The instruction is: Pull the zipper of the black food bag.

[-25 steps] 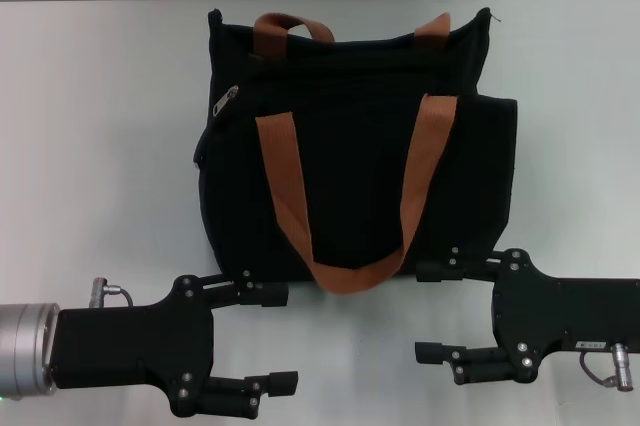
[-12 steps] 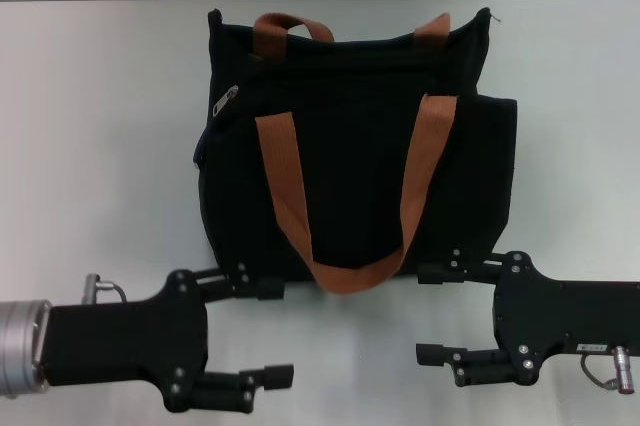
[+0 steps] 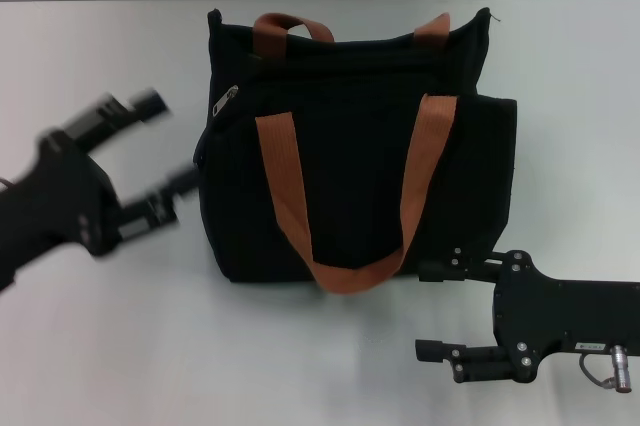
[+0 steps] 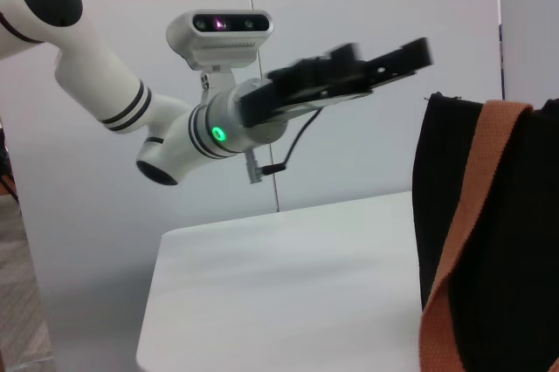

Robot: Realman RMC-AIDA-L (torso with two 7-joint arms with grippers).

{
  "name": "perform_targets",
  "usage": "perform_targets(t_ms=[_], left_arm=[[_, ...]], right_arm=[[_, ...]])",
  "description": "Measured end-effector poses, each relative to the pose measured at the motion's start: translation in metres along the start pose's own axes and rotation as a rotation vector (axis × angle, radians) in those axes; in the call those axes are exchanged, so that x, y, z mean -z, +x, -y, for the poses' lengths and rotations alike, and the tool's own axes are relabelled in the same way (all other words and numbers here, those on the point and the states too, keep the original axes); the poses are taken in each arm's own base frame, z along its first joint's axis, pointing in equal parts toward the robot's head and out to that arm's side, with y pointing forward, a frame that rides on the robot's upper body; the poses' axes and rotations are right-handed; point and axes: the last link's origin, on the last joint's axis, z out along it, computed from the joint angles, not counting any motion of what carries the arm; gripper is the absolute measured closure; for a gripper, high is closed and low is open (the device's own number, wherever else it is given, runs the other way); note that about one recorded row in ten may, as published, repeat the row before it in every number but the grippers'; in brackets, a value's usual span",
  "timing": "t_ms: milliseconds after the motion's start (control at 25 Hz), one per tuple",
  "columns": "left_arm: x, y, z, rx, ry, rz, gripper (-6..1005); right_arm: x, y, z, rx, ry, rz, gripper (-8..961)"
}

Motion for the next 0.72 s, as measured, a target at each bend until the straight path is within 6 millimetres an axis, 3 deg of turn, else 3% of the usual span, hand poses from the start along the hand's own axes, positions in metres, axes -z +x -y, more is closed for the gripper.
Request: perform_targets(t_ms=[80, 280, 440, 720], left_arm=[[0.008, -0.002, 0.019, -0.045, 0.118, 0.049, 199], [0.014, -0.010, 0.049, -0.070, 0.166, 0.229, 203], [0.010, -0.013, 0.051, -0.063, 0.128, 0.281, 207], [-0.016, -0.030, 0.053, -0.072, 0.078, 0.372, 214]], right_arm=[[0.000, 0.000, 0.000, 0.000, 0.001, 0.000, 179], [0.000, 0.000, 0.000, -0.001, 0.002, 0.001, 180], [0.001, 0.000, 0.000, -0.002, 0.004, 0.001, 181], [0.002, 0.001, -0.002, -0.007, 0.004, 0.004, 181]])
